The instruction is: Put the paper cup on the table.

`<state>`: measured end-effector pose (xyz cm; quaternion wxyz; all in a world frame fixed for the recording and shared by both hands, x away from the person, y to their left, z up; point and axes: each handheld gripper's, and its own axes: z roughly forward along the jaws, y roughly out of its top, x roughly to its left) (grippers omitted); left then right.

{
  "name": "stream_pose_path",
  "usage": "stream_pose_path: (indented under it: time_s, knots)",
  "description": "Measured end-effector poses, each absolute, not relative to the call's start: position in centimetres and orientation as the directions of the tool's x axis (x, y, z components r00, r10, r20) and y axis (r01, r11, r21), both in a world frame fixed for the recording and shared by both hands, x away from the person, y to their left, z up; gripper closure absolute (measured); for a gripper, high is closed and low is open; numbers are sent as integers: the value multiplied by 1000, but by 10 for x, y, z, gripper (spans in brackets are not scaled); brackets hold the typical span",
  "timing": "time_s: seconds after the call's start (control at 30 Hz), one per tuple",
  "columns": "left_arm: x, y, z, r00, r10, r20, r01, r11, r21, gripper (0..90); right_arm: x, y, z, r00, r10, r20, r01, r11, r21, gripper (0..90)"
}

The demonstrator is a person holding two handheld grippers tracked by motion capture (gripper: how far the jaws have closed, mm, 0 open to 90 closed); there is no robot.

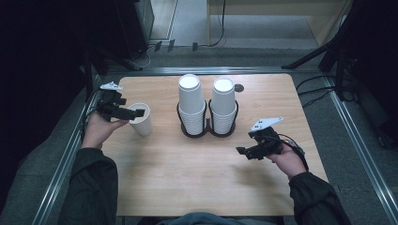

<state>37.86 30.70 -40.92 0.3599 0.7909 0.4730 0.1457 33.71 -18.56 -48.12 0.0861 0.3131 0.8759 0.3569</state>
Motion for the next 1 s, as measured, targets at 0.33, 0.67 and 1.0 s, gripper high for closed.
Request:
stream_pose_path:
  time_s: [0.33,0.67,1.0]
  knots:
    - [370,297,-389,514,850,-120,647,-292,704,11,339,-189,-480,-786,613,77,489,541,684,210]
    - [368,281,-388,496,863,-102,664,-301,684,129,338,-194,-479,-782,619,72,487,535,690,210]
    - [367,264,-400,541,835,-96,651,-344,676,128,337,-191,-474,-792,607,66,469,535,703,210]
